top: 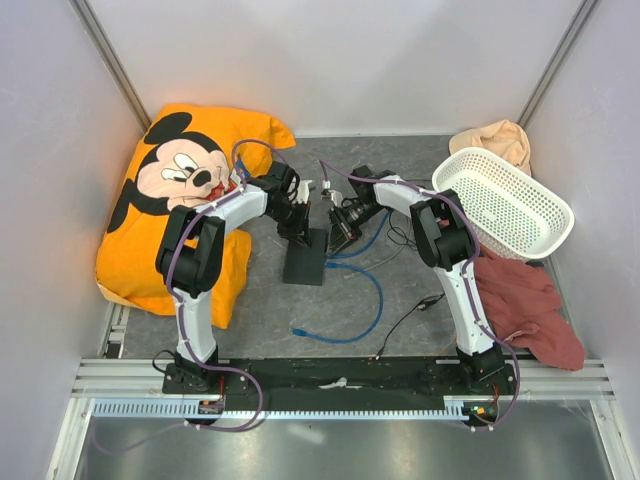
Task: Pull the plug from the switch port
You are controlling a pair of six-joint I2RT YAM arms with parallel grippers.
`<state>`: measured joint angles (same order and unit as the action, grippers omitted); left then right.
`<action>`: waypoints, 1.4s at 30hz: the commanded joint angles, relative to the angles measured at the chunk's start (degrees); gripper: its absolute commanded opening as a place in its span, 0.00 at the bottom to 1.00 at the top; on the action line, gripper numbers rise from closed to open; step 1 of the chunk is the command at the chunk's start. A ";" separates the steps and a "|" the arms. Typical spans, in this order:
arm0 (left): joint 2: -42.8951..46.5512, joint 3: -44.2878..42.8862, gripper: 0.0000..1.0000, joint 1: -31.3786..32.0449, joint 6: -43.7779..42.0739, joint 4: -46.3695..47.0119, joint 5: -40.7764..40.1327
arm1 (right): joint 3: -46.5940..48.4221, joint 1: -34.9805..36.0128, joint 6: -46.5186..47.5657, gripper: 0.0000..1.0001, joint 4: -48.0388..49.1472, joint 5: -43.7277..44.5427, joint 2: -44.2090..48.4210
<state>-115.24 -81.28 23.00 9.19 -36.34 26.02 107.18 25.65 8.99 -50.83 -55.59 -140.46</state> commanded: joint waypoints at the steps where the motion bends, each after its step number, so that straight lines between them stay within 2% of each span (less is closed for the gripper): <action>1: -4.99 2.17 0.02 2.48 -4.09 2.50 -6.42 | -1.97 2.65 -0.55 0.00 6.62 16.04 -2.10; 5: -5.17 2.44 0.02 2.66 -4.09 2.50 -6.86 | -2.67 2.65 0.66 0.00 5.57 18.51 -1.22; 13: -4.99 3.23 0.02 2.84 -4.09 2.85 -7.04 | -2.15 0.81 11.91 0.00 -3.22 22.19 -2.53; 24: -5.17 3.32 0.02 3.71 -4.36 2.85 -7.65 | -1.00 -1.30 14.47 0.00 -6.91 26.15 -2.97; 31: -5.70 3.49 0.02 4.24 -4.53 2.85 -8.35 | 2.42 -1.39 20.97 0.00 -15.34 26.23 -6.31; 37: -5.96 3.32 0.02 4.59 -4.79 2.94 -8.53 | 2.86 -2.88 22.12 0.00 -16.06 27.55 -5.70; 42: -5.87 3.32 0.02 4.77 -4.71 2.94 -8.53 | 4.18 -4.55 22.12 0.00 -15.70 32.29 -4.82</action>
<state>-115.15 -81.14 25.58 8.43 -34.11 24.95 111.50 23.09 25.32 -71.81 -44.18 -140.75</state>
